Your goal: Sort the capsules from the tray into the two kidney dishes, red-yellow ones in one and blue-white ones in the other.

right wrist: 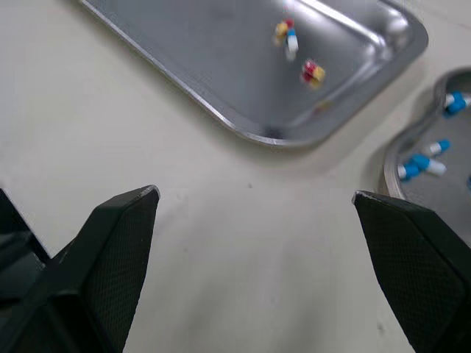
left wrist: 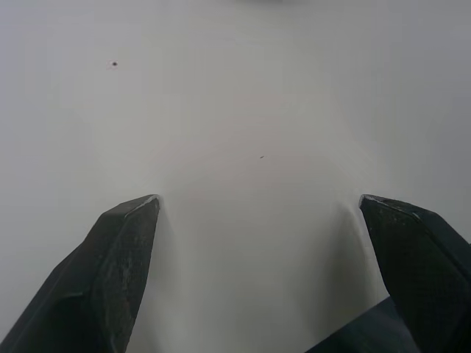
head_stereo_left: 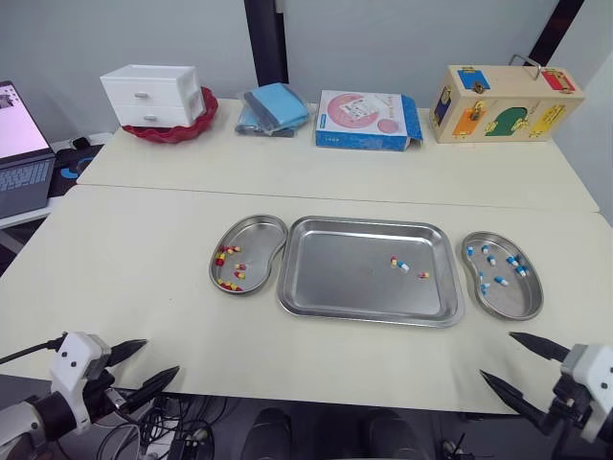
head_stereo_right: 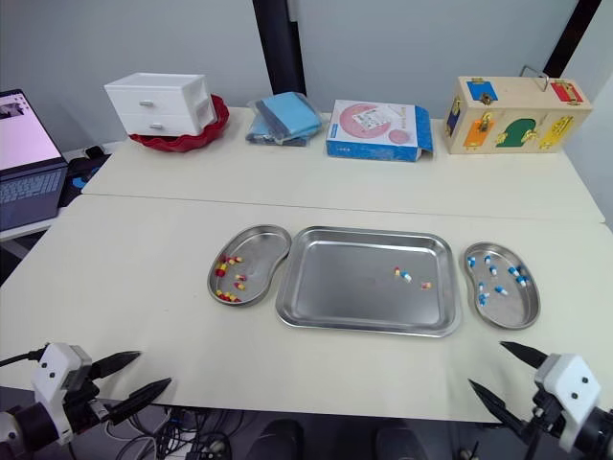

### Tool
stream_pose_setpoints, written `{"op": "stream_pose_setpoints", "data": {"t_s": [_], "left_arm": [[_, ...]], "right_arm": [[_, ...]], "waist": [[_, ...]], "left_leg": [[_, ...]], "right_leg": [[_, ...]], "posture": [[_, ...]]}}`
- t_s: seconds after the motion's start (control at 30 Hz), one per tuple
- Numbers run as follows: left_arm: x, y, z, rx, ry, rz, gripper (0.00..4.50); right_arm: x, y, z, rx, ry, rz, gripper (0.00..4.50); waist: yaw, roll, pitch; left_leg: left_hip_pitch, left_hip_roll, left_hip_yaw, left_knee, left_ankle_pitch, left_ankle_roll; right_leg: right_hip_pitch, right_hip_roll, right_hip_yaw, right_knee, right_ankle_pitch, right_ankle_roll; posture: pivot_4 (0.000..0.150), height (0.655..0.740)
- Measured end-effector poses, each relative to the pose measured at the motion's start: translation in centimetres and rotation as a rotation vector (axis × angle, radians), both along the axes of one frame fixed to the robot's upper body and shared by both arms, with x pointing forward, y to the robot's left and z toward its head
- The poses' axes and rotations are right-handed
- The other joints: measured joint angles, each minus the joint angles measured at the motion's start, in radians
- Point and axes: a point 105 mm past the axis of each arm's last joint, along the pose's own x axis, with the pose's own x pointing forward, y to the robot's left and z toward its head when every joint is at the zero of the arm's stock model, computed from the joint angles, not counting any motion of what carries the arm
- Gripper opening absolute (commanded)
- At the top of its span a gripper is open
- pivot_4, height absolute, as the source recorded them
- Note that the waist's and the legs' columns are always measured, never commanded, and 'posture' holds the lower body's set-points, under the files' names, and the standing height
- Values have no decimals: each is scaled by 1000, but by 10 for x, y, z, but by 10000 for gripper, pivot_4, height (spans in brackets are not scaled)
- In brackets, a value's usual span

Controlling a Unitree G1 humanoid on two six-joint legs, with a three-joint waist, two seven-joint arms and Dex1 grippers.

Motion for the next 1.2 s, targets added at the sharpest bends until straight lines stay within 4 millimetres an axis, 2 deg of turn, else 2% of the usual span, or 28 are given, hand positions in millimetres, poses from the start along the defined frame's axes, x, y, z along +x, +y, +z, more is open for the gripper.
{"op": "stream_pose_setpoints", "data": {"t_s": [0.3,0.4,0.47,0.53,0.6,0.73,0.83,1.0,1.07,1.13,1.2], "left_arm": [[6,-24,21,-3,-26,-99,45000],[20,-39,43,8,-88,-190,45000],[34,-57,62,2,-153,-266,45000],[50,-88,77,-32,-217,-357,45000],[60,-120,84,-67,-245,-452,45000],[77,-169,82,-132,-242,-577,45000],[91,-182,82,-137,-243,-594,45000],[115,-221,72,-144,-232,-723,45000],[126,-238,70,-146,-238,-775,41203],[137,-255,71,-146,-247,-827,41203],[145,-262,70,-140,-257,-846,41203]], "right_arm": [[12,28,-4,69,-47,31,44503],[12,38,-7,84,-52,31,44503],[11,44,-7,85,-54,38,44503],[10,49,-8,91,-50,35,44503],[10,54,-8,103,-49,37,44503],[10,61,-7,114,-47,25,44503],[9,63,-6,118,-46,16,44503],[9,63,-3,121,-51,-13,44503],[11,63,1,120,-69,-24,45000],[12,63,3,123,-81,-37,45000],[13,63,2,124,-77,-48,45000]], "waist": [[2,-1,-1],[5,-1,-1],[7,-1,-1],[10,1,-1],[7,1,-1],[-4,1,-1],[-4,1,-1],[9,1,-1],[11,1,-1],[7,1,-1],[1,1,-1]], "left_leg": [[0,0,-1,0,0,0],[0,0,-2,0,0,0],[0,-1,-2,0,0,0],[1,-1,-2,1,0,0],[1,-1,-2,1,0,0],[2,-1,-2,1,0,0],[2,0,-3,1,0,0],[2,-2,-4,2,0,0],[2,-2,-4,3,0,0],[2,-2,-4,3,0,0],[2,-2,-4,2,0,0]], "right_leg": [[1,0,-1,-1,0,0],[1,0,-2,-1,0,0],[2,0,-2,-1,0,0],[3,-1,-2,-2,1,1],[4,0,-2,-2,1,1],[4,1,-2,-2,1,1],[4,1,-2,-1,1,1],[6,0,-3,-2,1,2],[6,1,-4,-2,1,2],[6,1,-3,-2,1,2],[6,1,-3,-2,1,2]], "posture": [[1500,7312],[1500,7312],[1500,7312],[1500,7312],[1500,7312],[1500,7312],[1500,7312],[1500,7312],[1500,7312],[1500,7312],[1500,7312]]}}
